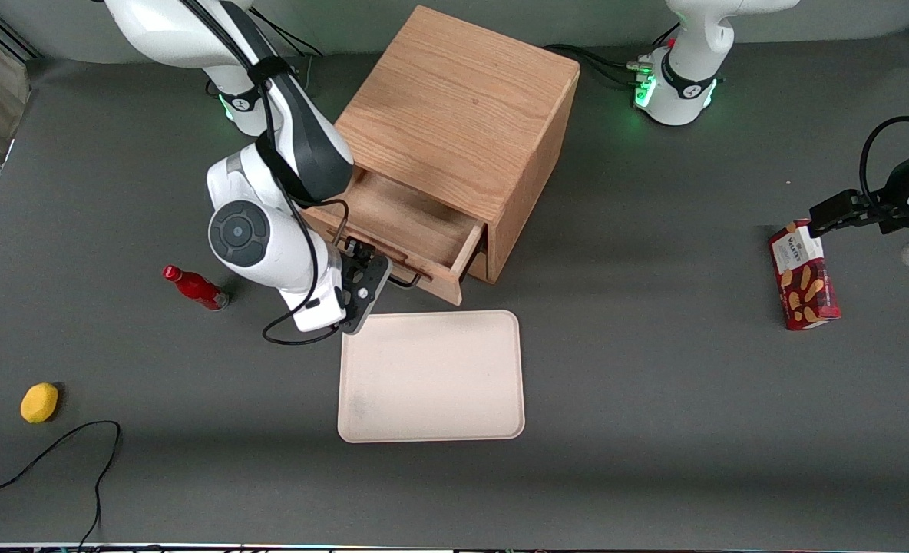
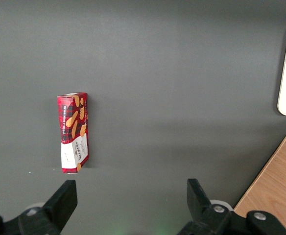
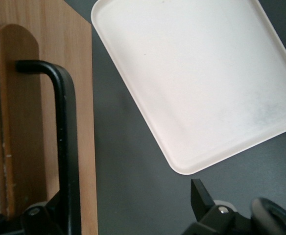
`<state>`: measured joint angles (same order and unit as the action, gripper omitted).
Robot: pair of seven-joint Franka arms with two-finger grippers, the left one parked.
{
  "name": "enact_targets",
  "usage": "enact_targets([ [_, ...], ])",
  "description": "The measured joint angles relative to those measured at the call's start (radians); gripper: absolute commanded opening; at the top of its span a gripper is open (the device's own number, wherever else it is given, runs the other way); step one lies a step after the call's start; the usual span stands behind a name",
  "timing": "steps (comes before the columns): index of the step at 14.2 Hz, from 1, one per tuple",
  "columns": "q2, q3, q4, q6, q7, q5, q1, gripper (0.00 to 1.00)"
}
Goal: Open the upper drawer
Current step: 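Pull the upper drawer outward by its handle with the right gripper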
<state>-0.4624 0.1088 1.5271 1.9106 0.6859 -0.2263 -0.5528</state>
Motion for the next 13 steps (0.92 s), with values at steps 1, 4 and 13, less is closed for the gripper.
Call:
enact_targets([
  [1, -0.008, 0.0, -0.01, 0.0, 0.001, 0.0, 0.006, 1.0],
  [4, -0.028, 0.0, -0.04, -0.005, 0.001, 0.0, 0.015, 1.0],
  [13, -0.088, 0.0, -0.159, -0.059, 0.001, -0.01, 0.042, 1.0],
])
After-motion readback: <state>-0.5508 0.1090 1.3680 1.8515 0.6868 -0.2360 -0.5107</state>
